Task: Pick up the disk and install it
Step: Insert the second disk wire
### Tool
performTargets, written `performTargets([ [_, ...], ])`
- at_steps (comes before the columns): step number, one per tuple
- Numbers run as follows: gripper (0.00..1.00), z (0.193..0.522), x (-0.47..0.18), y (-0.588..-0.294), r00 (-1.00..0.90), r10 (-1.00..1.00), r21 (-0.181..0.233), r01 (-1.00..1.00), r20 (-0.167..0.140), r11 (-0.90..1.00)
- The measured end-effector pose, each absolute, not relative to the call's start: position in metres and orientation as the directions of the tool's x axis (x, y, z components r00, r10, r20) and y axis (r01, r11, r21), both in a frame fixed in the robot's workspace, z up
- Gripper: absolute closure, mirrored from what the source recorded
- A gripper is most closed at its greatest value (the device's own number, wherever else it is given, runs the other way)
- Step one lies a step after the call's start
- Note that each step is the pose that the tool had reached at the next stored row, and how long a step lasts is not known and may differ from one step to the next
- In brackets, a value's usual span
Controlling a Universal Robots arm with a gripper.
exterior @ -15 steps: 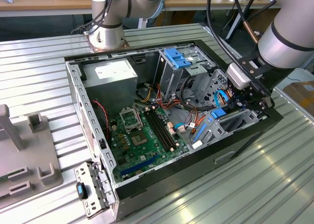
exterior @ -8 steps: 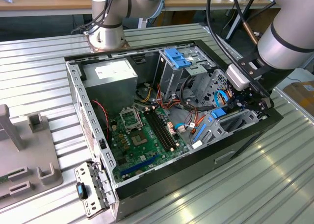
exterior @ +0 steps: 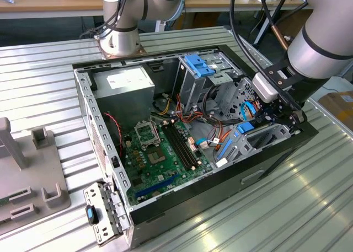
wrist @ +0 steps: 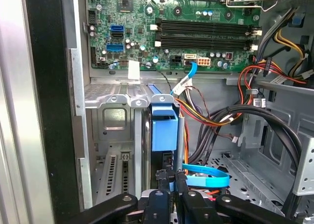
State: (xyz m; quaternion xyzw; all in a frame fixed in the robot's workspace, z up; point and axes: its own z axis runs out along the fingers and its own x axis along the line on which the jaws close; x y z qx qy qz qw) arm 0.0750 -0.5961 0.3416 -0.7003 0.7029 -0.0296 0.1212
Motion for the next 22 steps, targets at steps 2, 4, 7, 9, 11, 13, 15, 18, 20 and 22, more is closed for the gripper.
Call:
performTargets([
  [2, 0.84, 0.3416, 0.0749, -0.5954, 0.007, -0.992, -0.211, -0.977, -0.129, 0.021],
  [4, 0.84, 0.3417, 0.0751, -0.5954, 0.006, -0.992, -0.211, -0.977, -0.129, 0.021],
  [7, 0.84, 0.3418, 0.0789, -0.5953, 0.007, -0.992, -0.211, -0.977, -0.129, 0.021],
  [9, 0.84, 0.3417, 0.0790, -0.5954, 0.006, -0.992, -0.211, -0.977, -0.129, 0.021],
  [11, 0.84, 0.3404, 0.0790, -0.5962, 0.007, -0.992, -0.211, -0.977, -0.129, 0.021],
  [13, 0.84, 0.3386, 0.0791, -0.5972, 0.007, -0.992, -0.211, -0.977, -0.129, 0.021],
  [15, 0.84, 0.3380, 0.0791, -0.5979, 0.007, -0.992, -0.211, -0.977, -0.129, 0.021],
  [18, 0.84, 0.3365, 0.0791, -0.5990, 0.007, -0.992, -0.211, -0.977, -0.128, 0.021],
  [20, 0.84, 0.3361, 0.0790, -0.5990, 0.007, -0.992, -0.211, -0.977, -0.129, 0.021],
  [22, 0.84, 0.3359, 0.0790, -0.5991, 0.007, -0.992, -0.211, -0.977, -0.129, 0.021],
])
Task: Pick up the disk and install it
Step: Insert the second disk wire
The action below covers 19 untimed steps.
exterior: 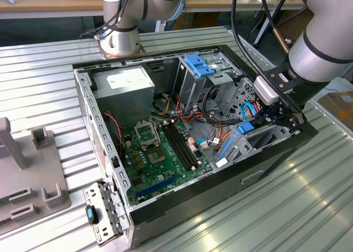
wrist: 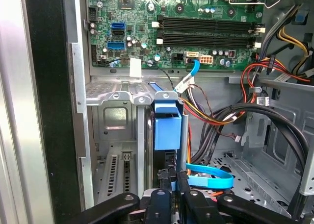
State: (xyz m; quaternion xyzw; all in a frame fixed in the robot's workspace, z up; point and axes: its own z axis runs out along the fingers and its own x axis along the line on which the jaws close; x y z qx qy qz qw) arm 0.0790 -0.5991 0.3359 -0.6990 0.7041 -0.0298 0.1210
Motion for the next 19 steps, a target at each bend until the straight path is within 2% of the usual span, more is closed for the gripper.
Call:
performTargets([
  [2, 0.82, 0.335, 0.079, -0.599, 0.007, -0.992, -0.211, -0.977, -0.129, 0.021],
  [3, 0.76, 0.335, 0.079, -0.599, 0.007, -0.992, -0.211, -0.977, -0.129, 0.021],
  [10, 0.76, 0.358, 0.079, -0.599, 0.007, -0.992, -0.211, -0.977, -0.129, 0.021],
  [19, 0.76, 0.368, 0.079, -0.599, 0.006, -0.992, -0.211, -0.977, -0.129, 0.021],
])
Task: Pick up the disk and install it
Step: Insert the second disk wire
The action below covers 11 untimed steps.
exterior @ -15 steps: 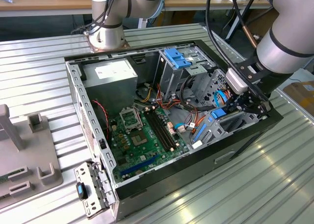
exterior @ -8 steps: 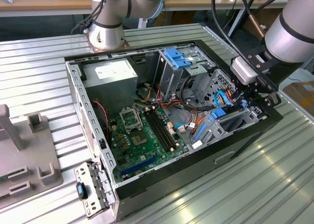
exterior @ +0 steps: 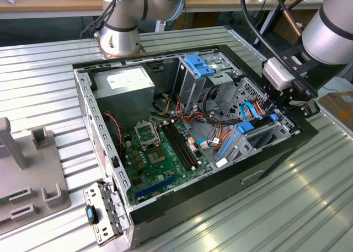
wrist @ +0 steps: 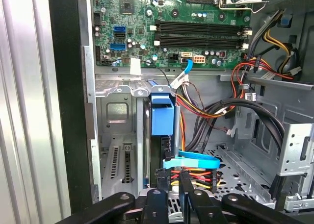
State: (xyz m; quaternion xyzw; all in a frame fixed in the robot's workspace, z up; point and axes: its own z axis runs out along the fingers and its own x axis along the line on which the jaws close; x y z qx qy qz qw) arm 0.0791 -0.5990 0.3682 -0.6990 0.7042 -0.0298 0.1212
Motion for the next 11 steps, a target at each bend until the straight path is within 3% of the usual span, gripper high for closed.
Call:
performTargets([
  [11, 0.76, 0.3693, 0.0803, -0.5990, -0.003, -0.992, -0.168, -0.986, -0.128, 0.025],
])
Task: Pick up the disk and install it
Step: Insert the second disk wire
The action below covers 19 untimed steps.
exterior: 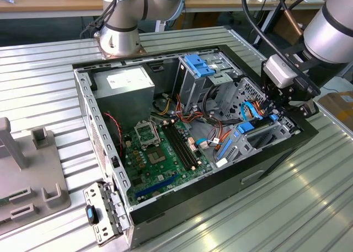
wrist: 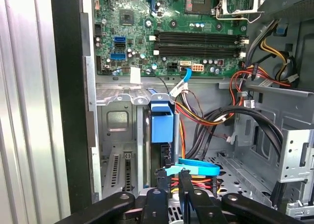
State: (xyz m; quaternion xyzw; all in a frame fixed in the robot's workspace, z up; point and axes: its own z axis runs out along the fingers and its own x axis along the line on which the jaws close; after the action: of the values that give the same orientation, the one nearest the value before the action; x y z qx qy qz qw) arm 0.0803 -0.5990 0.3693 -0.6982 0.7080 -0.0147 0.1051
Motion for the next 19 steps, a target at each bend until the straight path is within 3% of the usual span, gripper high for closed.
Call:
performTargets([
  [5, 0.76, 0.3693, 0.0806, -0.5988, -0.003, -0.992, -0.165, -0.986, -0.124, 0.024],
  [10, 0.76, 0.3692, 0.0819, -0.5965, -0.005, -0.996, -0.145, -0.989, -0.087, 0.018],
  [19, 0.76, 0.3692, 0.0819, -0.5965, -0.006, -0.996, -0.141, -0.990, -0.086, 0.018],
])
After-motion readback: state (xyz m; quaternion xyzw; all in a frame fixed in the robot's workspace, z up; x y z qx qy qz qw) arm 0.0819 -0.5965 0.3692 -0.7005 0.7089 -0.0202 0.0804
